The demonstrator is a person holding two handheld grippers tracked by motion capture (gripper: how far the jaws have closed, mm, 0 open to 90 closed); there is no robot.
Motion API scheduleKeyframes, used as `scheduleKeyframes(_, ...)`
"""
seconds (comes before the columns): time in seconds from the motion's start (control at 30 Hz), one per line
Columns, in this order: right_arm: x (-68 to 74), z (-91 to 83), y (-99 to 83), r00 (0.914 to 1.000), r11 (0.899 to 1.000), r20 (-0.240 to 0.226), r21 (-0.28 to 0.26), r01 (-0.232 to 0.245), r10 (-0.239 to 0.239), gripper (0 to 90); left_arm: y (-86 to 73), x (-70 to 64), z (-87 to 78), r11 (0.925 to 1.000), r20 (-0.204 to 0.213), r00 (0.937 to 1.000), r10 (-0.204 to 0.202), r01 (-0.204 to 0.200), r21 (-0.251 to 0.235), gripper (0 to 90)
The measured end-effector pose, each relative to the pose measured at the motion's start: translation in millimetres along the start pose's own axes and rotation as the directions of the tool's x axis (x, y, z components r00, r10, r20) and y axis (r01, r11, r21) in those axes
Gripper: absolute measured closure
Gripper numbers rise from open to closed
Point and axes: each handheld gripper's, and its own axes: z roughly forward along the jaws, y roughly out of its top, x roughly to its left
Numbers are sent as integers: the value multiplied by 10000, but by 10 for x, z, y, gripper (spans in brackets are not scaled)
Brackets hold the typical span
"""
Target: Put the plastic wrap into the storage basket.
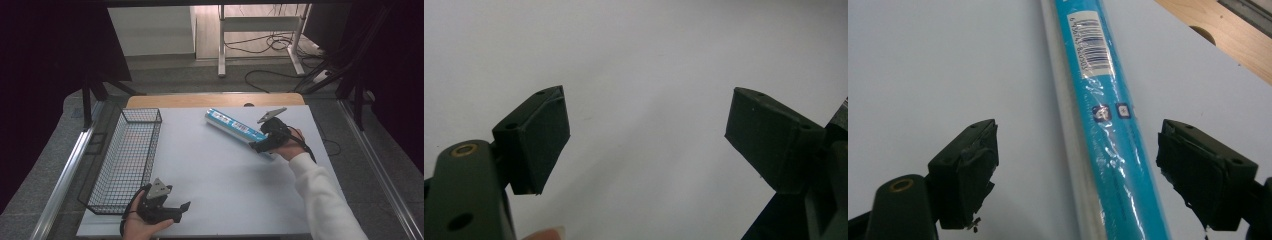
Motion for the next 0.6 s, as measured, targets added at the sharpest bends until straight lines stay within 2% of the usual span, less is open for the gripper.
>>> scheduleKeyframes(0.2,-116,147,106,9999,9992,124,401,-37,32,176,-5,7,10,10000,61,10000,32,-33,91,180)
scheduleKeyframes(0.3,-154,185,114,9999,9987,156,512,-52,44,177,-10,6,1,10000,-32,10000,31,-31,-70,182)
scheduleKeyframes(0.47,-249,278,114,9997,9972,-239,747,17,1,188,-11,10,8,10000,0,10000,13,-13,-7,183)
scheduleKeyframes(0.6,-299,385,137,9996,9951,-271,989,-73,100,186,-12,-7,28,9999,34,9999,106,-106,110,182)
